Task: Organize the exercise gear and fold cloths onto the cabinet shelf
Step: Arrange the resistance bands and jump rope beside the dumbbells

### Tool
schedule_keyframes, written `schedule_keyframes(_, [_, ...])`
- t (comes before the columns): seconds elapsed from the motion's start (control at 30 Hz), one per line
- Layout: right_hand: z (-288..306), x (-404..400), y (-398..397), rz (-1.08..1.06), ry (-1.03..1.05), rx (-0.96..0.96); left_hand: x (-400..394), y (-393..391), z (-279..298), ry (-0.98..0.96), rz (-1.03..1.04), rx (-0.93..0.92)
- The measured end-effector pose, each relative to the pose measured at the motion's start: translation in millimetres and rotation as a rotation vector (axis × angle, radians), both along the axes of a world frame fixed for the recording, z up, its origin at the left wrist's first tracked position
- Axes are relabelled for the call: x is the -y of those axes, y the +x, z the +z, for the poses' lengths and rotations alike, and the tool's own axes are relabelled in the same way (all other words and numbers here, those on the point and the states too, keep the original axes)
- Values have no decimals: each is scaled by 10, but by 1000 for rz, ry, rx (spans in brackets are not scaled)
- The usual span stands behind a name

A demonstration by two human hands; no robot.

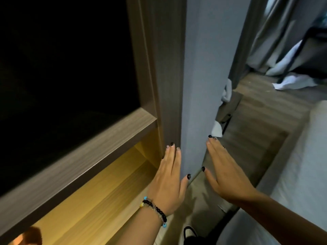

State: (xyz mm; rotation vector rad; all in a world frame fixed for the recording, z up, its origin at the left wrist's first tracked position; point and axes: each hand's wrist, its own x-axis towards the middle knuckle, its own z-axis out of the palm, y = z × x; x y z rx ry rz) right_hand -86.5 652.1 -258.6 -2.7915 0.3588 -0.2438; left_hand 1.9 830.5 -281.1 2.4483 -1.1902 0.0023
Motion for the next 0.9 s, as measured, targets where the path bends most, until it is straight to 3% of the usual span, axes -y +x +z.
schedule_keyframes(0.33, [195, 827, -255, -170, 7, 31, 1064, 81, 400, 0, -202, 6])
schedule_keyframes(0.47, [177, 1369, -171, -183, -116, 42, 1715, 190, 386, -6, -180, -48])
schedule_keyframes(0.73, [-40, 2498, 112, -274, 68, -80, 2768, 543, 220, -13, -134, -169])
schedule_keyframes(0.9, [-155, 2911, 253, -276, 68, -135, 3277, 702, 53, -54, -132, -236])
